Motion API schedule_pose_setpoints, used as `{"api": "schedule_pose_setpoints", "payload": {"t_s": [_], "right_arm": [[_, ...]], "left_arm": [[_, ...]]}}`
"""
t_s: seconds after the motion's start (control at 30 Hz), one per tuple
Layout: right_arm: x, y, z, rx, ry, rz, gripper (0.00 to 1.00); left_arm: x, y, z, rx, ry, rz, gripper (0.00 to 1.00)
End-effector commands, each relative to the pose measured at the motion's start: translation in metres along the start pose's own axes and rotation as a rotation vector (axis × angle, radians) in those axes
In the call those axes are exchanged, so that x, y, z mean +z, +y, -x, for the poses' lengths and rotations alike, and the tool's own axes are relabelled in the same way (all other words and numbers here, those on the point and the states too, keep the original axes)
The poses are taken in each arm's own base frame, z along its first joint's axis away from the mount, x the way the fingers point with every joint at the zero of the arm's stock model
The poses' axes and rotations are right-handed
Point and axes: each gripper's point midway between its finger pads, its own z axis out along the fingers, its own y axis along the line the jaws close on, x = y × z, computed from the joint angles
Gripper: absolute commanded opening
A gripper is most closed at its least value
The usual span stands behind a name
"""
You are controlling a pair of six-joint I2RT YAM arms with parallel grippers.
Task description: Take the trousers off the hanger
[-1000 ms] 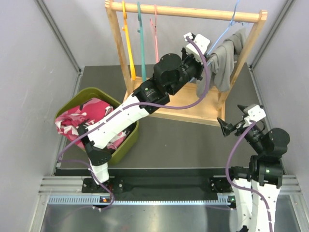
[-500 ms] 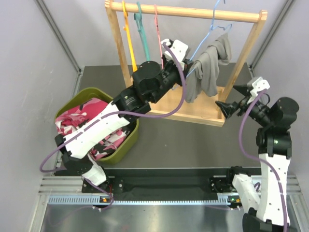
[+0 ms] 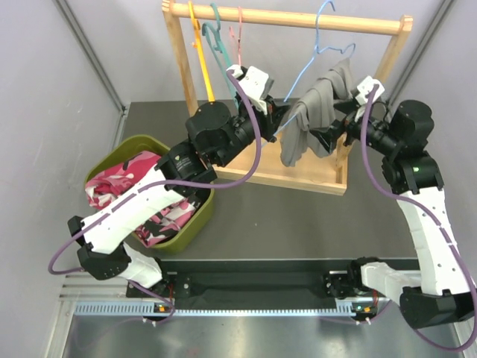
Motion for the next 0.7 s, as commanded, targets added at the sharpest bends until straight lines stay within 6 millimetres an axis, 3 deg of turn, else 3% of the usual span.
{"api": "schedule_pose_setpoints", "payload": {"t_s": [0.0,0.13,0.27,0.53,0.6,0.67], "right_arm": [[0.007,-0.012,0.017,-0.1,0.023,-0.067,1.0],[0.029,-0.014,-0.004,-0.095,0.112,-0.03,1.0],[0.037,-0.012,-0.023,-0.062,0.145,-0.002,1.0],[0.046,-0.006,-0.036,-0.039,0.153,0.05,1.0],[0.05,0.006,-0.034,-0.013,0.132,0.119,0.95],[0.054,0.012,-0.03,0.012,0.12,0.166,0.78]], "left_arm": [[-0.022,-0.007,0.063,-0.084,-0.183,-0.053,0.0],[-0.029,-0.009,0.064,-0.097,-0.179,-0.069,0.0],[-0.038,-0.006,0.068,-0.096,-0.176,-0.065,0.0],[-0.062,-0.005,0.079,-0.11,-0.188,-0.088,0.0],[-0.066,-0.006,0.081,-0.12,-0.188,-0.097,0.0],[-0.071,-0.005,0.082,-0.127,-0.19,-0.098,0.0]]}}
